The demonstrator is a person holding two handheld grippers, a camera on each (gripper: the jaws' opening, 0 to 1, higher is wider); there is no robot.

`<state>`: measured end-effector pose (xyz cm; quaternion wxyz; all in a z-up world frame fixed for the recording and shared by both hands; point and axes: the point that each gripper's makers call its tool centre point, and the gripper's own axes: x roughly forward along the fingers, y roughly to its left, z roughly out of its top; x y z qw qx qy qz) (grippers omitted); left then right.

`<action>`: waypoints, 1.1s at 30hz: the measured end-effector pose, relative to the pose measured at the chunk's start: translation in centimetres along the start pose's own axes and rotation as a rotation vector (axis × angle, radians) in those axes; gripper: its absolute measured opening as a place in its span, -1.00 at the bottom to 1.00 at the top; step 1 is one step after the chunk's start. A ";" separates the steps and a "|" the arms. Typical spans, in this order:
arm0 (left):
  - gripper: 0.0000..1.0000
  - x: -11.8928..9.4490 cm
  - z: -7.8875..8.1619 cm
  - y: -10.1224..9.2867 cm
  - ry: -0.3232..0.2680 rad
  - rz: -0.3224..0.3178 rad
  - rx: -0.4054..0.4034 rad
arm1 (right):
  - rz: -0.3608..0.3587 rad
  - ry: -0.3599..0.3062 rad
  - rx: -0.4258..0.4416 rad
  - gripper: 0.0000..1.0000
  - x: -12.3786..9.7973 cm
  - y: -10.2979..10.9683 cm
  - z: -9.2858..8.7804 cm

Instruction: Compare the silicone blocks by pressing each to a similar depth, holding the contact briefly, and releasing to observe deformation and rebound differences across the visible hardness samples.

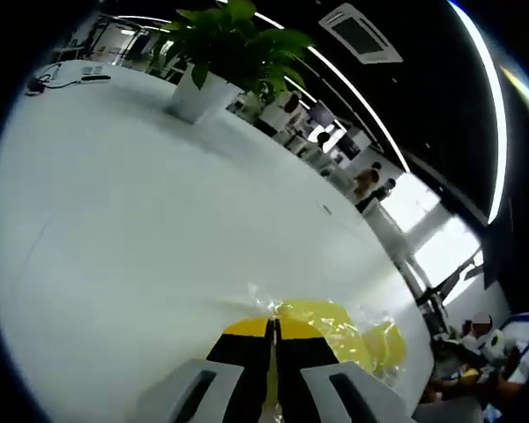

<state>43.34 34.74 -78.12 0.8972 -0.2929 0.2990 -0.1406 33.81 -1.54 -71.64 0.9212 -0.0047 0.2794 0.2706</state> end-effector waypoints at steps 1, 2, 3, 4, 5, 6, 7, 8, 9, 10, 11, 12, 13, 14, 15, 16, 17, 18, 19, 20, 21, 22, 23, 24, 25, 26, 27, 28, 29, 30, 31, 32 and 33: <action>-0.95 0.0 0.0 0.0 -0.001 0.000 0.005 | -0.001 0.002 0.001 0.93 0.1 -0.1 -0.1; -0.93 0.0 0.0 0.2 -0.002 0.000 0.011 | -0.001 0.006 0.003 0.93 0.2 -0.2 -0.2; -0.86 0.0 0.1 0.3 -0.003 -0.001 0.015 | 0.000 0.009 0.009 0.93 0.3 -0.3 -0.3; -0.80 0.0 0.0 0.5 0.000 0.003 0.022 | 0.001 0.009 0.011 0.93 0.3 -0.3 -0.3; -0.72 0.0 0.1 0.7 0.001 0.013 0.032 | 0.001 0.008 0.011 0.93 0.3 -0.4 -0.1; -0.62 -0.1 0.2 0.9 0.000 0.022 0.045 | 0.001 0.006 0.009 0.93 0.3 -0.4 0.0; -0.56 -0.1 0.2 0.9 -0.001 0.022 0.049 | -0.001 0.001 0.008 0.93 0.2 -0.5 0.3; -0.47 -0.2 0.3 0.8 0.000 0.016 0.050 | -0.002 -0.001 0.009 0.93 0.2 -0.5 0.4; -0.43 -0.4 0.5 0.7 -0.002 0.013 0.048 | -0.002 -0.005 0.014 0.93 0.2 -0.7 0.4; -0.39 -0.6 0.8 0.3 -0.010 -0.001 0.067 | 0.000 -0.006 0.021 0.93 0.2 -0.7 0.4; -0.31 -1.0 1.0 -0.1 -0.013 -0.022 0.103 | 0.002 -0.010 0.028 0.93 0.3 -0.8 0.5; -0.23 -1.2 1.1 -0.2 -0.009 -0.022 0.118 | 0.003 -0.011 0.030 0.93 0.3 -0.8 0.5; -0.14 -1.5 1.2 -0.3 -0.008 -0.024 0.133 | 0.004 -0.010 0.031 0.93 0.3 -0.9 0.5; 0.01 -1.7 1.4 -0.4 -0.006 -0.030 0.148 | 0.005 -0.010 0.031 0.93 0.3 -0.8 0.4; 0.13 -2.1 1.6 -0.5 -0.003 -0.035 0.167 | 0.005 -0.010 0.030 0.93 0.3 -0.9 0.4; 0.25 -2.4 1.9 -0.6 -0.004 -0.035 0.195 | 0.006 -0.010 0.028 0.93 0.4 -0.9 0.5; 0.37 -2.7 2.2 -0.7 -0.007 -0.041 0.234 | 0.008 -0.011 0.028 0.93 0.4 -0.9 0.5; 0.42 -3.2 2.3 -1.2 0.003 -0.052 0.265 | 0.009 -0.019 0.027 0.93 0.5 -1.1 0.7; 0.45 -3.6 2.3 -1.4 0.018 -0.057 0.288 | 0.011 -0.025 0.026 0.93 0.5 -1.1 0.9; 0.45 -4.1 2.3 -1.7 0.029 -0.068 0.365 | 0.017 -0.035 0.029 0.93 0.6 -1.1 1.2; 0.47 -4.4 2.3 -2.0 0.032 -0.072 0.402 | 0.020 -0.040 0.029 0.93 0.6 -1.1 1.3; 0.51 -4.9 2.1 -2.4 0.036 -0.076 0.427 | 0.025 -0.046 0.025 0.93 0.7 -1.1 1.5; 0.59 -5.3 1.9 -2.7 0.043 -0.081 0.433 | 0.030 -0.052 0.019 0.93 0.8 -1.1 1.7; 0.65 -5.8 1.7 -2.8 0.044 -0.082 0.443 | 0.037 -0.063 0.017 0.93 0.8 -1.0 1.9; 0.69 -6.1 1.6 -2.9 0.046 -0.079 0.451 | 0.043 -0.071 0.006 0.93 0.9 -0.9 2.1; 0.76 -6.5 1.4 -2.9 0.048 -0.076 0.464 | 0.043 -0.072 -0.001 0.93 0.9 -0.9 2.2; 0.79 -6.8 1.2 -3.0 0.049 -0.078 0.466 | 0.044 -0.076 -0.005 0.93 1.0 -0.9 2.3; 0.82 -7.2 1.1 -3.1 0.048 -0.082 0.468 | 0.044 -0.078 -0.007 0.93 1.0 -0.8 2.3; 0.84 -7.3 1.1 -3.1 0.048 -0.084 0.469 | 0.046 -0.078 -0.007 0.93 1.1 -0.8 2.4; 0.87 -7.6 0.9 -3.2 0.048 -0.085 0.475 | 0.047 -0.075 -0.008 0.93 1.2 -0.7 2.4; 0.91 -7.8 0.8 -3.1 0.047 -0.082 0.486 | 0.048 -0.072 -0.011 0.93 1.2 -0.6 2.4; 0.98 -8.1 0.7 -3.2 0.047 -0.083 0.494 | 0.050 -0.067 -0.015 0.93 1.3 -0.5 2.3; 0.99 -8.3 0.6 -3.1 0.048 -0.081 0.495 | 0.051 -0.065 -0.016 0.93 1.3 -0.5 2.3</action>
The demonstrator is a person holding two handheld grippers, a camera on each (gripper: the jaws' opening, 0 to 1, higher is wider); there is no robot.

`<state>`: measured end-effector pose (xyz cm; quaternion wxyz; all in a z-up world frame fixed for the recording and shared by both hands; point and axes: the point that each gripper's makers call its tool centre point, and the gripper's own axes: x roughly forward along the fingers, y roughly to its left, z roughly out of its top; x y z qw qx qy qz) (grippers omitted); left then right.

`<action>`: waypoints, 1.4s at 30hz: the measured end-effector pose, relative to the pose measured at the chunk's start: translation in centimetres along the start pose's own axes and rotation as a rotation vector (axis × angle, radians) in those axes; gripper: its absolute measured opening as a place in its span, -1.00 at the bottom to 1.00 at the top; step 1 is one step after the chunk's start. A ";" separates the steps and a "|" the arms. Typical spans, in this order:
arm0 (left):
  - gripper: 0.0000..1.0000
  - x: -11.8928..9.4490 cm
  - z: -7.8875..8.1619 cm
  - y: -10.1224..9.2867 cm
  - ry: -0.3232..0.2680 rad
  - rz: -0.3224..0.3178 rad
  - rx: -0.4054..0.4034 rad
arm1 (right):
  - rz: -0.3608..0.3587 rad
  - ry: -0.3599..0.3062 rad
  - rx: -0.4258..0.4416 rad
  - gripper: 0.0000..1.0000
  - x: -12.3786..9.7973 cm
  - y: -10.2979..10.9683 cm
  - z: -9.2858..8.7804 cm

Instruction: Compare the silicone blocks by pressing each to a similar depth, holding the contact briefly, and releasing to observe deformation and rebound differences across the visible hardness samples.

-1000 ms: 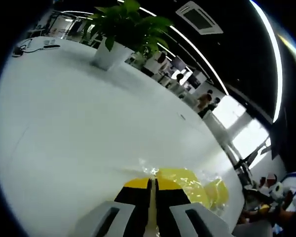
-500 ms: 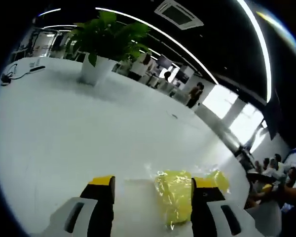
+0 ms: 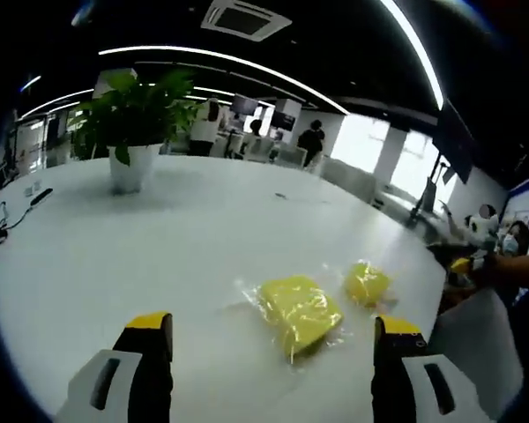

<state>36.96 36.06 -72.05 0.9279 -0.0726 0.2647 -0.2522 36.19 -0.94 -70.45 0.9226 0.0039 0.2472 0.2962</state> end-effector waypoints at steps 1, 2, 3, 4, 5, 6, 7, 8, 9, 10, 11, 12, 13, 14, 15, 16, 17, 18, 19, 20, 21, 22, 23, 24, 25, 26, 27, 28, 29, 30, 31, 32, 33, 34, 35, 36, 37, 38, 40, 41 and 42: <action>1.00 -0.3 -0.1 0.0 0.001 0.004 0.005 | 0.003 0.002 0.001 0.93 0.0 0.1 0.0; 0.99 -0.6 -0.2 -0.1 0.003 0.008 0.007 | 0.004 0.003 0.003 0.93 0.1 0.1 -0.1; 0.99 -0.8 -0.2 -0.1 0.001 0.010 0.009 | 0.006 0.007 0.004 0.93 0.1 0.1 -0.1; 0.99 -1.2 0.0 0.1 -0.012 0.027 -0.004 | 0.007 0.009 0.005 0.93 0.1 0.1 -0.2; 0.99 -1.4 0.3 0.0 -0.027 0.025 -0.015 | 0.009 0.011 0.005 0.93 0.1 0.1 -0.2; 0.99 -1.6 0.5 -0.3 -0.038 0.021 -0.023 | 0.009 0.013 0.005 0.93 0.1 0.2 -0.2; 0.99 -1.8 0.6 -0.5 -0.042 0.023 -0.020 | 0.009 0.014 0.004 0.93 0.1 0.2 -0.2; 0.99 -1.9 0.8 -0.8 -0.048 0.024 -0.013 | 0.008 0.013 0.004 0.93 0.1 0.2 -0.2; 0.99 -1.9 0.9 -1.0 -0.049 0.021 -0.007 | 0.008 0.015 0.008 0.93 0.2 0.1 -0.3; 1.00 -1.9 0.8 -1.2 -0.042 0.019 0.005 | 0.007 0.016 0.010 0.93 0.2 0.1 -0.3; 1.00 -1.9 0.7 -1.3 -0.034 0.018 0.017 | 0.005 0.017 0.011 0.93 0.2 0.1 -0.4; 1.00 -1.9 0.5 -1.4 -0.025 0.017 0.028 | 0.005 0.023 0.014 0.93 0.2 0.0 -0.5; 1.00 -1.9 0.2 -1.7 -0.010 0.009 0.042 | 0.005 0.024 0.017 0.93 0.2 0.0 -0.6; 0.99 -1.9 0.1 -1.8 -0.007 0.006 0.045 | 0.005 0.026 0.019 0.93 0.2 -0.1 -0.8; 0.99 -1.9 -0.1 -2.0 -0.001 0.001 0.052 | 0.006 0.024 0.020 0.93 0.1 -0.1 -0.8; 0.99 -1.9 -0.1 -2.1 -0.001 -0.001 0.052 | 0.006 0.026 0.021 0.93 0.0 -0.1 -0.8; 0.99 -2.0 0.0 -2.1 -0.006 -0.004 0.043 | 0.006 0.028 0.022 0.93 0.0 -0.2 -0.9; 0.99 -2.0 0.1 -2.1 -0.011 -0.003 0.037 | 0.004 0.031 0.021 0.93 -0.1 -0.3 -1.0; 0.99 -2.0 0.1 -1.9 -0.012 0.000 0.030 | 0.003 0.033 0.018 0.93 -0.1 -0.3 -1.0; 0.99 -2.1 0.2 -1.9 -0.012 0.002 0.032 | 0.001 0.034 0.017 0.93 -0.1 -0.4 -1.0; 0.99 -2.1 0.2 -1.9 -0.015 0.002 0.036 | 0.002 0.034 0.021 0.93 -0.1 -0.5 -1.1; 0.99 -2.1 0.3 -1.9 -0.015 0.002 0.039 | 0.003 0.031 0.025 0.93 -0.1 -0.6 -1.0; 0.99 -2.1 0.3 -1.8 -0.014 0.004 0.040 | 0.004 0.030 0.026 0.93 -0.1 -0.5 -0.9; 0.99 -2.2 0.3 -1.7 -0.012 0.007 0.041 | 0.005 0.030 0.026 0.93 0.0 -0.5 -0.9; 0.99 -2.2 0.3 -1.6 -0.008 0.012 0.040 | 0.006 0.029 0.024 0.93 0.0 -0.5 -0.9; 0.99 -2.3 0.3 -1.5 -0.006 0.013 0.038 | 0.008 0.029 0.021 0.93 0.0 -0.5 -0.8; 0.99 -2.4 0.4 -1.5 -0.005 0.018 0.035 | 0.009 0.027 0.021 0.93 0.1 -0.5 -0.8; 1.00 -2.4 0.5 -1.4 -0.006 0.022 0.034 | 0.009 0.026 0.021 0.93 0.1 -0.5 -0.7; 1.00 -2.5 0.7 -1.6 -0.006 0.018 0.032 | 0.008 0.023 0.022 0.93 0.0 -0.4 -0.7; 1.00 -2.4 0.8 -1.7 -0.006 0.015 0.028 | 0.007 0.022 0.024 0.93 0.0 -0.4 -0.6; 1.00 -2.3 1.0 -1.8 -0.004 0.014 0.024 | 0.005 0.023 0.025 0.93 0.0 -0.4 -0.6; 1.00 -2.2 1.0 -1.9 -0.001 0.014 0.021 | 0.005 0.025 0.023 0.93 0.0 -0.4 -0.8; 1.00 -2.0 1.1 -1.9 0.003 0.012 0.016 | 0.007 0.027 0.021 0.93 0.0 -0.4 -0.9; 1.00 -1.9 1.2 -1.9 0.005 0.011 0.009 | 0.008 0.028 0.021 0.93 -0.1 -0.3 -0.9; 1.00 -1.9 1.5 -2.3 0.004 0.006 -0.001 | 0.009 0.028 0.022 0.93 -0.2 -0.2 -0.9; 1.00 -1.8 1.7 -2.5 0.001 0.000 -0.005 | 0.011 0.026 0.022 0.93 -0.3 -0.2 -0.9; 1.00 -1.8 1.9 -2.7 -0.003 -0.004 -0.007 | 0.010 0.026 0.022 0.93 -0.4 -0.2 -0.9; 1.00 -1.6 2.2 -2.9 -0.002 -0.006 -0.008 | 0.009 0.025 0.022 0.93 -0.5 -0.2 -0.9; 1.00 -1.3 2.4 -3.0 -0.002 -0.010 -0.014 | 0.004 0.021 0.027 0.93 -0.7 -0.4 -1.0; 1.00 -1.2 2.5 -3.2 0.002 -0.015 -0.018 | 0.002 0.025 0.029 0.93 -0.7 -0.5 -1.1; 1.00 -0.9 2.7 -3.5 0.008 -0.020 -0.030 | 0.001 0.026 0.029 0.93 -0.7 -0.5 -1.2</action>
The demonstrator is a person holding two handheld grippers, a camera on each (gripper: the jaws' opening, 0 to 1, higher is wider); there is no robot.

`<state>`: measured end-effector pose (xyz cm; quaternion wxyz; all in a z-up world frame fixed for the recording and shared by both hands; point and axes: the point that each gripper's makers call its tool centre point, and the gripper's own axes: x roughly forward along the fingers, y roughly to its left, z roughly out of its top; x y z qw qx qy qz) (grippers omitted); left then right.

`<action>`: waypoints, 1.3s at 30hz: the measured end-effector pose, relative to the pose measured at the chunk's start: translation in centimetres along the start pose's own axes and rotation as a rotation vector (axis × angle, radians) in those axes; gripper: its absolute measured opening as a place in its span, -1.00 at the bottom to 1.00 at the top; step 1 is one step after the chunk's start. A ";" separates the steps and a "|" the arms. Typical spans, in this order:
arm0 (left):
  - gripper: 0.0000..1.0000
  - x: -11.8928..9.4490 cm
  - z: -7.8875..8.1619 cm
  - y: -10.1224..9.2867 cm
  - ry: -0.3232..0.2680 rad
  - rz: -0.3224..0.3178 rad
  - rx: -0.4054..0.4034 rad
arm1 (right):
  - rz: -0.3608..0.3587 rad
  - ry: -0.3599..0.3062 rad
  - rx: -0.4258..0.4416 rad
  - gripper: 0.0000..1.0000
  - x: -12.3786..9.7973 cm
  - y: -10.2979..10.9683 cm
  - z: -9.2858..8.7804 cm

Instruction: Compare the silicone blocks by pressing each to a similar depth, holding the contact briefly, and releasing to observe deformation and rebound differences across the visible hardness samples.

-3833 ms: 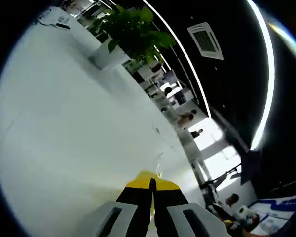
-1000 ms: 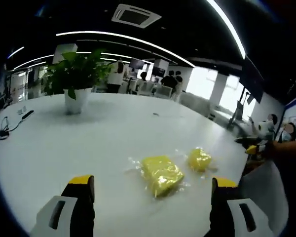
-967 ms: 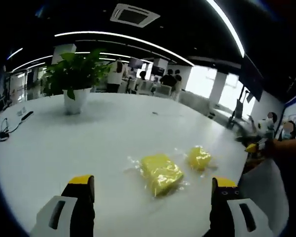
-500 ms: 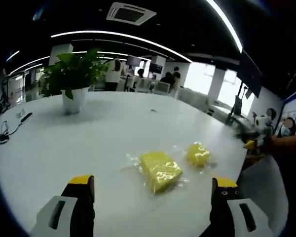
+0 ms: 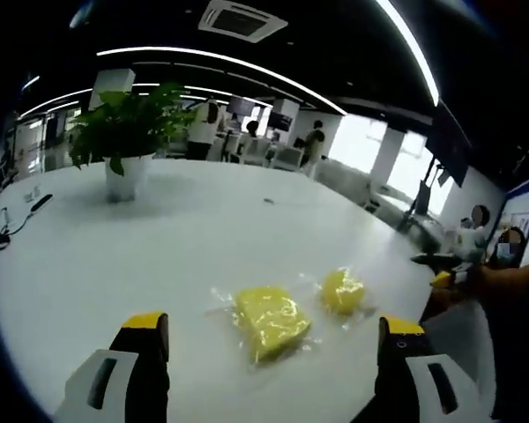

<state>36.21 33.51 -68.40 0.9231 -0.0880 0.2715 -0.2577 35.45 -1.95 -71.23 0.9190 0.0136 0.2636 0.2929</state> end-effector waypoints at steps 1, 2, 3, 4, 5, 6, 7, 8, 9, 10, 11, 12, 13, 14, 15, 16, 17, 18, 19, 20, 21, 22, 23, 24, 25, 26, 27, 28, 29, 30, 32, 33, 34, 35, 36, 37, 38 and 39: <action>1.00 0.2 0.1 -0.2 0.001 -0.004 -0.005 | -0.002 0.000 0.002 0.93 -0.1 -0.1 0.0; 1.00 0.5 0.2 -0.6 0.002 -0.023 -0.009 | -0.004 -0.001 0.004 0.93 -0.1 -0.1 0.0; 1.00 0.7 0.4 -0.9 -0.001 -0.024 -0.009 | -0.005 -0.004 0.005 0.93 -0.2 -0.2 0.1; 1.00 1.0 0.6 -1.3 -0.003 -0.027 -0.008 | -0.008 -0.010 0.005 0.93 -0.3 -0.3 0.2; 1.00 1.3 0.6 -1.4 -0.001 -0.029 -0.009 | -0.007 -0.011 0.003 0.93 -0.3 -0.3 0.2; 1.00 1.5 0.6 -1.5 0.003 -0.034 -0.014 | -0.003 -0.008 -0.002 0.93 -0.3 -0.2 0.2; 1.00 1.9 0.6 -1.8 0.005 -0.041 -0.026 | -0.003 -0.006 -0.005 0.93 -0.4 -0.2 0.2; 1.00 2.1 0.8 -2.1 -0.001 -0.052 -0.036 | -0.004 -0.007 -0.005 0.93 -0.4 -0.3 0.1; 1.00 2.3 0.9 -2.5 -0.001 -0.069 -0.048 | -0.004 -0.009 -0.002 0.93 -0.5 -0.3 0.0; 1.00 2.5 1.0 -2.6 -0.002 -0.067 -0.050 | -0.006 -0.007 0.000 0.93 -0.6 -0.3 -0.1; 1.00 2.7 1.2 -2.6 -0.006 -0.067 -0.055 | -0.009 -0.005 -0.001 0.93 -0.6 -0.3 -0.1; 1.00 2.8 1.3 -2.7 -0.009 -0.070 -0.060 | -0.013 -0.004 -0.001 0.93 -0.7 -0.3 -0.2; 1.00 3.0 1.5 -2.7 -0.019 -0.072 -0.076 | -0.015 -0.003 0.001 0.93 -0.8 -0.3 -0.3; 0.99 3.2 1.7 -2.9 -0.023 -0.080 -0.091 | -0.020 -0.004 0.003 0.93 -0.8 -0.3 -0.3; 0.98 3.3 1.7 -3.0 -0.025 -0.090 -0.105 | -0.022 -0.008 0.006 0.93 -0.9 -0.3 -0.3; 0.95 3.6 1.8 -3.1 -0.018 -0.096 -0.127 | -0.026 -0.015 0.011 0.93 -1.0 -0.4 -0.3; 0.94 3.7 1.9 -3.1 -0.021 -0.095 -0.126 | -0.027 -0.017 0.014 0.93 -1.0 -0.5 -0.3; 0.95 3.9 2.2 -3.3 -0.027 -0.098 -0.129 | -0.030 -0.018 0.017 0.93 -1.1 -0.4 -0.4; 0.95 4.2 2.4 -3.5 -0.028 -0.105 -0.131 | -0.031 -0.017 0.019 0.93 -1.1 -0.4 -0.5; 0.95 4.4 2.6 -3.6 -0.028 -0.110 -0.131 | -0.031 -0.018 0.022 0.93 -1.2 -0.4 -0.5; 0.95 4.6 2.7 -3.8 -0.027 -0.116 -0.129 | -0.031 -0.018 0.025 0.93 -1.2 -0.3 -0.6; 0.95 4.9 3.0 -4.1 -0.026 -0.124 -0.124 | -0.031 -0.016 0.024 0.93 -1.3 -0.3 -0.7; 0.95 5.1 3.1 -4.2 -0.027 -0.127 -0.122 | -0.032 -0.014 0.024 0.93 -1.3 -0.3 -0.7; 0.96 5.3 3.3 -4.4 -0.030 -0.132 -0.122 | -0.032 -0.016 0.026 0.93 -1.3 -0.3 -0.7; 0.96 5.5 3.4 -4.5 -0.029 -0.134 -0.125 | -0.032 -0.017 0.027 0.93 -1.3 -0.3 -0.7; 0.95 5.8 3.5 -4.7 -0.028 -0.137 -0.129 | -0.033 -0.017 0.026 0.93 -1.4 -0.3 -0.6; 1.00 6.0 3.6 -4.8 -0.027 -0.138 -0.131 | -0.036 -0.020 0.028 0.93 -1.4 -0.4 -0.5; 1.00 6.8 3.5 -5.0 -0.012 -0.147 -0.152 | -0.036 -0.021 0.029 0.93 -1.4 -0.3 -0.5; 1.00 7.1 3.4 -5.2 -0.006 -0.146 -0.157 | -0.035 -0.021 0.030 0.93 -1.4 -0.3 -0.5; 1.00 7.3 3.4 -5.2 -0.005 -0.145 -0.157 | -0.034 -0.022 0.031 0.93 -1.4 -0.3 -0.5; 1.00 8.0 3.3 -5.1 -0.004 -0.137 -0.145 | -0.035 -0.025 0.033 0.93 -1.5 -0.3 -0.4; 1.00 8.3 3.2 -5.0 0.001 -0.131 -0.141 | -0.034 -0.026 0.034 0.93 -1.5 -0.3 -0.4; 1.00 8.7 3.0 -5.1 0.014 -0.131 -0.138 | -0.034 -0.026 0.035 0.93 -1.4 -0.3 -0.5; 1.00 8.9 3.0 -5.2 0.018 -0.129 -0.137 | -0.034 -0.025 0.036 0.93 -1.4 -0.3 -0.6; 1.00 9.2 3.0 -5.4 0.021 -0.129 -0.135 | -0.033 -0.024 0.038 0.93 -1.4 -0.2 -0.7; 1.00 9.3 3.0 -5.6 0.022 -0.131 -0.132 | -0.033 -0.023 0.039 0.93 -1.5 -0.2 -0.7; 0.99 9.7 2.9 -5.7 0.024 -0.132 -0.129 | -0.033 -0.022 0.039 0.93 -1.5 -0.2 -0.7; 0.99 9.9 2.9 -5.6 0.028 -0.133 -0.129 | -0.033 -0.022 0.040 0.93 -1.5 -0.1 -0.8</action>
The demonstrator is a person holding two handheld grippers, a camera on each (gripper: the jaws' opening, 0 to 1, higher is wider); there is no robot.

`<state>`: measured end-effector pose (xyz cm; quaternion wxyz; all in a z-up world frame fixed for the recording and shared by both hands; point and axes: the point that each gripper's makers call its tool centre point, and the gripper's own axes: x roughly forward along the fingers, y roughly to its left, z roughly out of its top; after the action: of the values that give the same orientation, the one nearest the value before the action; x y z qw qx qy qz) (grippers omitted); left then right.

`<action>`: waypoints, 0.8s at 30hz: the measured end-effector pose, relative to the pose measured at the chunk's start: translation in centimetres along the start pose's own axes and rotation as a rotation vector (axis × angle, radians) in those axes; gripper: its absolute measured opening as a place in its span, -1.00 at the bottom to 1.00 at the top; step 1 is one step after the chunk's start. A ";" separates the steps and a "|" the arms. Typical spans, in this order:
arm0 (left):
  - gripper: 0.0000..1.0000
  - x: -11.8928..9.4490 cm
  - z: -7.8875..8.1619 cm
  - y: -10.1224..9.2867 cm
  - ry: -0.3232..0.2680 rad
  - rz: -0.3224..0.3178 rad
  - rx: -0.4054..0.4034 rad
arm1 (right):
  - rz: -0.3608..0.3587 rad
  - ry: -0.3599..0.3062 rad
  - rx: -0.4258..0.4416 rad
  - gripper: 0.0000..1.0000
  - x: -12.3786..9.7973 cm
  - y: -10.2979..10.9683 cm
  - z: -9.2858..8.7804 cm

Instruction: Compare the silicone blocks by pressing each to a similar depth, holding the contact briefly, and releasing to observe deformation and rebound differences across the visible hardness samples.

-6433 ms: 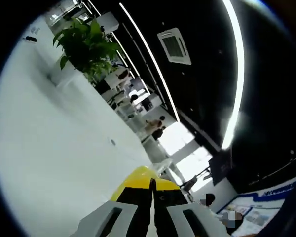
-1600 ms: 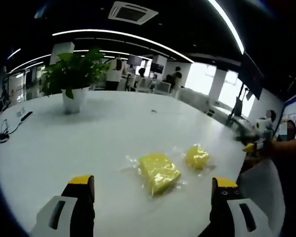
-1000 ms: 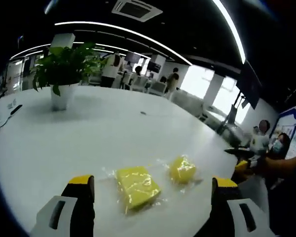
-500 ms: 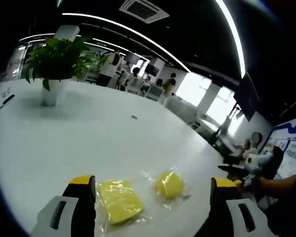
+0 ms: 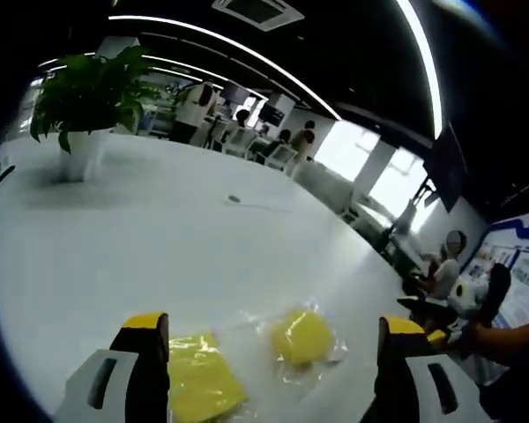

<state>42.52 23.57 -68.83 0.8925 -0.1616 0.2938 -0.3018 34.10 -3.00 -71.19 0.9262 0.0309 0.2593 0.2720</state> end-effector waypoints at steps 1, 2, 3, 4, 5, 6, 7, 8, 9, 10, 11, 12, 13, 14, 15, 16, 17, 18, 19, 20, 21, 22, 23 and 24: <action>0.98 0.2 -0.1 0.0 0.009 -0.004 -0.004 | -0.001 -0.001 0.002 0.93 0.0 0.0 0.0; 0.98 0.5 -0.2 -0.2 0.012 -0.006 -0.004 | -0.003 -0.002 0.005 0.93 -0.1 0.0 0.0; 0.97 0.7 -0.2 -0.2 0.015 -0.007 -0.003 | -0.004 -0.003 0.007 0.93 -0.1 0.0 0.0; 0.96 0.9 -0.3 -0.2 0.018 -0.008 -0.004 | -0.005 -0.003 0.009 0.93 -0.1 -0.1 0.0; 0.95 1.2 -0.3 -0.2 0.023 -0.012 -0.011 | -0.006 -0.003 0.009 0.93 -0.1 -0.2 -0.1; 0.93 1.4 -0.4 -0.2 0.027 -0.014 -0.020 | -0.008 -0.003 0.010 0.93 -0.2 -0.2 -0.1; 0.87 1.7 -0.6 -0.4 0.041 -0.025 -0.035 | -0.009 -0.005 0.013 0.93 -0.2 -0.2 0.0; 0.81 1.9 -0.6 -0.4 0.044 -0.029 -0.037 | -0.009 -0.006 0.015 0.93 -0.3 -0.1 0.0; 0.82 2.4 -0.7 -0.4 0.046 -0.026 -0.035 | -0.008 -0.006 0.014 0.93 -0.3 -0.1 0.1; 0.83 2.7 -0.9 -0.3 0.058 -0.023 -0.036 | -0.010 -0.005 0.012 0.93 -0.3 0.0 0.1; 0.85 2.9 -1.1 -0.3 0.071 -0.027 -0.041 | -0.009 -0.006 0.013 0.93 -0.3 0.0 0.1; 0.85 3.3 -1.2 -0.4 0.078 -0.030 -0.057 | -0.008 -0.007 0.017 0.93 -0.3 0.1 0.1; 0.84 3.5 -1.3 -0.4 0.085 -0.029 -0.077 | -0.008 -0.007 0.017 0.93 -0.3 0.1 0.1; 0.84 3.6 -1.3 -0.5 0.085 -0.029 -0.096 | -0.007 -0.007 0.017 0.93 -0.2 0.2 0.1; 0.84 3.8 -1.1 -0.8 0.071 -0.041 -0.109 | -0.007 -0.008 0.019 0.93 -0.2 0.2 0.0; 0.83 4.0 -1.1 -1.0 0.071 -0.046 -0.117 | -0.007 -0.010 0.019 0.93 -0.3 0.2 0.1; 0.82 4.2 -1.2 -1.1 0.078 -0.049 -0.126 | -0.009 -0.011 0.018 0.93 -0.3 0.3 0.1; 0.81 4.5 -1.4 -1.3 0.090 -0.052 -0.135 | -0.012 -0.013 0.015 0.93 -0.4 0.3 0.1; 0.80 4.8 -1.7 -1.3 0.104 -0.043 -0.148 | -0.012 -0.013 0.019 0.93 -0.4 0.4 0.1; 0.76 5.0 -1.8 -1.2 0.110 -0.040 -0.160 | -0.012 -0.014 0.021 0.93 -0.5 0.4 0.1; 0.73 5.2 -1.9 -1.2 0.115 -0.040 -0.172 | -0.013 -0.013 0.020 0.93 -0.5 0.3 0.1; 0.71 5.5 -1.9 -1.0 0.112 -0.036 -0.183 | -0.015 -0.012 0.020 0.93 -0.5 0.2 0.1; 0.69 5.8 -2.0 -1.0 0.115 -0.038 -0.199 | -0.017 -0.014 0.023 0.93 -0.6 0.2 0.2; 0.68 6.0 -2.2 -1.0 0.120 -0.041 -0.208 | -0.018 -0.015 0.025 0.93 -0.6 0.1 0.2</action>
<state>44.59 18.74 -72.63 0.8453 -0.2408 0.3731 -0.2970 33.69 -3.20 -70.76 0.9300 0.0423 0.2562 0.2600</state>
